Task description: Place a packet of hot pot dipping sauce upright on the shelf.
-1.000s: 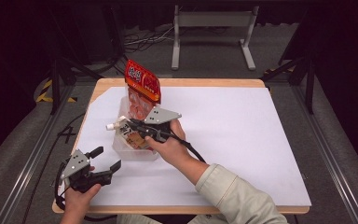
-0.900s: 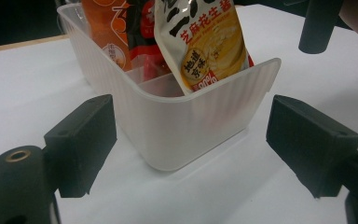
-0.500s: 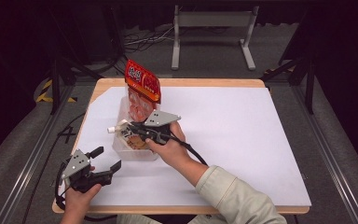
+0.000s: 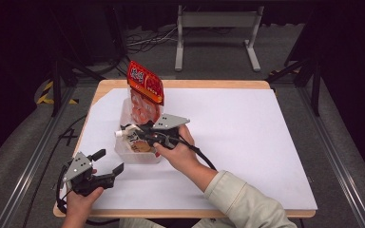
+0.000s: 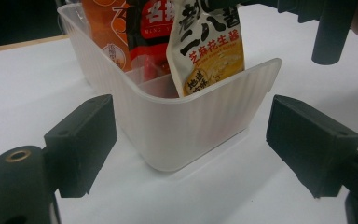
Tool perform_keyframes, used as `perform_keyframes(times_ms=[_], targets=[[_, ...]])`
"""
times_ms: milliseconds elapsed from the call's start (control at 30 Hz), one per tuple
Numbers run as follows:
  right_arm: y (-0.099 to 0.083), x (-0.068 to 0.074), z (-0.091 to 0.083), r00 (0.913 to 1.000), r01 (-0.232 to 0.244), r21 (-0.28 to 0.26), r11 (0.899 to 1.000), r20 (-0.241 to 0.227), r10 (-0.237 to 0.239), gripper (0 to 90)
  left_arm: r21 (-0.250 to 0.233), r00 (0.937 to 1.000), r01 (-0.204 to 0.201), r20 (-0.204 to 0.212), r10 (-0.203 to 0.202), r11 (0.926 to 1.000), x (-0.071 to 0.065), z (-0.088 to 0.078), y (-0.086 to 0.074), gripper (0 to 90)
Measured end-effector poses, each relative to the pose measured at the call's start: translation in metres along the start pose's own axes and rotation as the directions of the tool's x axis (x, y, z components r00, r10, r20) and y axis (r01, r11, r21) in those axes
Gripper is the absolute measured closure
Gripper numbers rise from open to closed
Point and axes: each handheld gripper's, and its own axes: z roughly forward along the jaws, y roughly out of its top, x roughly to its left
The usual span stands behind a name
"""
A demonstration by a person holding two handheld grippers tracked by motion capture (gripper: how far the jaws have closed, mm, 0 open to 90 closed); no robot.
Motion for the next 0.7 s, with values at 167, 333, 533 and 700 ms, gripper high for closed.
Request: perform_keyframes(times_ms=[167, 333, 533, 700], targets=[[-0.004, -0.003, -0.009, 0.9996, -0.028, -0.001, 1.0, -0.002, 0.028, 78.7, 0.001, 1.0, -0.002, 0.0, 0.002, 1.0, 0.0, 0.001, 0.0, 16.7], [-0.007, -0.004, -0.019, 0.9993, -0.037, 0.009, 0.999, 0.003, 0.037, 76.6, 0.005, 1.0, -0.003, -0.001, 0.003, 1.0, -0.001, 0.001, 0.0, 16.7], [-0.008, -0.006, -0.025, 0.9991, -0.043, 0.012, 0.999, 0.004, 0.043, 73.6, 0.004, 1.0, -0.001, -0.001, 0.001, 1.0, -0.001, 0.002, 0.001, 16.8], [-0.008, -0.008, -0.026, 0.9983, -0.058, 0.006, 0.998, 0.001, 0.058, 68.1, 0.006, 1.0, -0.004, -0.001, 0.004, 1.0, -0.001, 0.002, 0.001, 16.8]])
